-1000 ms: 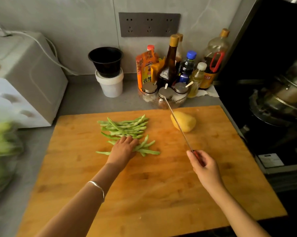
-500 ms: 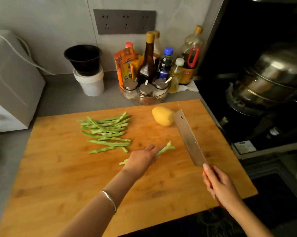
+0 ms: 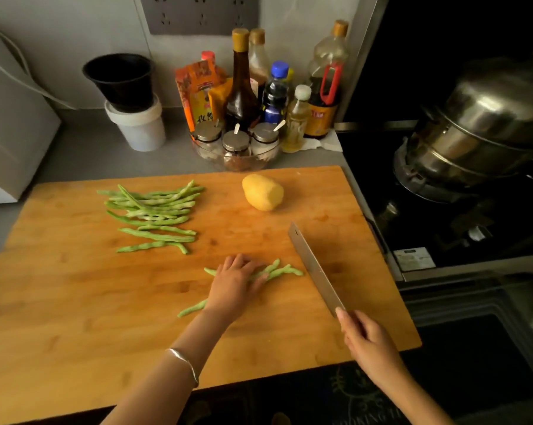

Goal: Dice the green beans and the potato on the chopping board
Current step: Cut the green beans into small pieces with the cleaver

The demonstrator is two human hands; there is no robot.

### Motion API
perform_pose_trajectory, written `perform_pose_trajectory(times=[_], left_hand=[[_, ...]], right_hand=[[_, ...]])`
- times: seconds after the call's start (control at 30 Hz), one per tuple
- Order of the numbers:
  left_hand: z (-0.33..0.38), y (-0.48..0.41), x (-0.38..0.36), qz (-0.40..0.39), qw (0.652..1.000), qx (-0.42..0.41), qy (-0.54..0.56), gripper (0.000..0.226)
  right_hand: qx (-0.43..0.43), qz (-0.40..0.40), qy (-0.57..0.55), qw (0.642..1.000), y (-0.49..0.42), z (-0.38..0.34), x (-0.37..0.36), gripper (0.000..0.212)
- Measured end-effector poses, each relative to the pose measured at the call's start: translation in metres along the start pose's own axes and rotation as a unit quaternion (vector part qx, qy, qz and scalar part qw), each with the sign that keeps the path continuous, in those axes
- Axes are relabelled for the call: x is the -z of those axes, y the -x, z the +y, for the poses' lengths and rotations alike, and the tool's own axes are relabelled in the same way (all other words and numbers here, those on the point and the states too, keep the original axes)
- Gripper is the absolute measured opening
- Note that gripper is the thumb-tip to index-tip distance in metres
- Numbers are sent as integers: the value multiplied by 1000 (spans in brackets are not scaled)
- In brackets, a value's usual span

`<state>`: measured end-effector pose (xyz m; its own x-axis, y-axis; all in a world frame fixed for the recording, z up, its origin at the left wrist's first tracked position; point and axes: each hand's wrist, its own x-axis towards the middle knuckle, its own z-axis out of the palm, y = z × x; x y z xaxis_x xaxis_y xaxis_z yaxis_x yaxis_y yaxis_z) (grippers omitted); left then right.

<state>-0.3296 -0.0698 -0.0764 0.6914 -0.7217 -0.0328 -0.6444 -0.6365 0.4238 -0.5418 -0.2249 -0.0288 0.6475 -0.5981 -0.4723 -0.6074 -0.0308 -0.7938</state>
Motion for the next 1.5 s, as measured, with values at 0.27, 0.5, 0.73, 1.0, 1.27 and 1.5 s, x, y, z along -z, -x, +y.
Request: perform_pose_trajectory(times=[0.27,0.5,0.73,1.0,1.27,1.5], left_hand=[[8,6,-5,-3,1000,-18,7,50],[4,13,-1,91,995,-51,4,37],[12,13,16,114,984,-36,132,17],[7,-10,45,162,974,6,158,16],[-5,-5,22,104,987,4,127,30],[-10,5,9,39,995,-22,94,33]], right_hand=[[6,-68,30,997,-9,-14,-17,53],[7,-65,28,997,-17,-20,-18,69],[-2,-72,10,997,-21,-21,-6,54],[11,-93,-23,995,-19,-29,-2,47],[19,-96,-22,995,-14,-31,-8,49],[17,-93,-20,995,-13,-29,-8,49]])
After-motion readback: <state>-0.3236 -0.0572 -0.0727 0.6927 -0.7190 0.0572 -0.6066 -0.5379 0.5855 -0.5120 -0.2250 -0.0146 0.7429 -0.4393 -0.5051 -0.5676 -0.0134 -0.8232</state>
